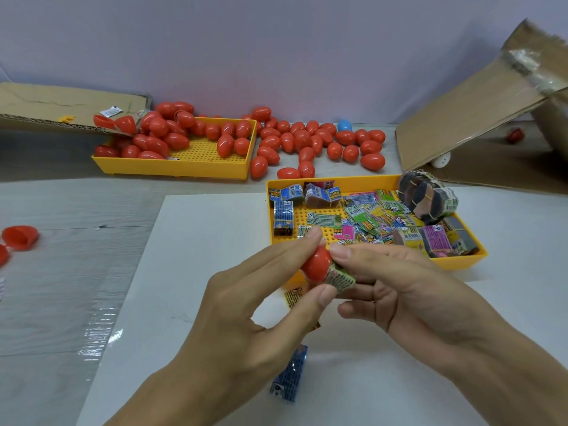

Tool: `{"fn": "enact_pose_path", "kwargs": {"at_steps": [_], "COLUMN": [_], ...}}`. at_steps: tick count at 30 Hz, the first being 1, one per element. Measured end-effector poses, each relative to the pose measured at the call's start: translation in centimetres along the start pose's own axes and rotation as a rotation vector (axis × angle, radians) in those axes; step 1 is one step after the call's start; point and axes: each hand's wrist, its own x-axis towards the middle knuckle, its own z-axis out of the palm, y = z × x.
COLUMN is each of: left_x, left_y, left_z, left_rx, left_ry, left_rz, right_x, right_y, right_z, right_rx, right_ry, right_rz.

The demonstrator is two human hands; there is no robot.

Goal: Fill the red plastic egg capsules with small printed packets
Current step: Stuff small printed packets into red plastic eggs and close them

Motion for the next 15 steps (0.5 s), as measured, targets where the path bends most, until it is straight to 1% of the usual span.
{"fn": "enact_pose_path", "kwargs": {"at_steps": [4, 9, 15], "left_x": [-0.04, 0.10, 0.01], "left_y": [-0.35, -0.32, -0.35], "left_z": [-0.22, -0.35, -0.11], "left_rx": [-0.126, -0.356, -0.394], "left_ry": [-0.011, -0.093, -0.100], "left_rz": [-0.098, -0.268, -0.306], "right_x": [0.00, 0.09, 0.18], "right_y": [-0.08, 0.00, 0.23], "right_z": [-0.04, -0.07, 0.08], "right_rx": [-0.040, -0.034, 0.020], "right_ry": [0.014, 0.010, 0.014], "right_rz": [-0.007, 0.012, 0.013]}}
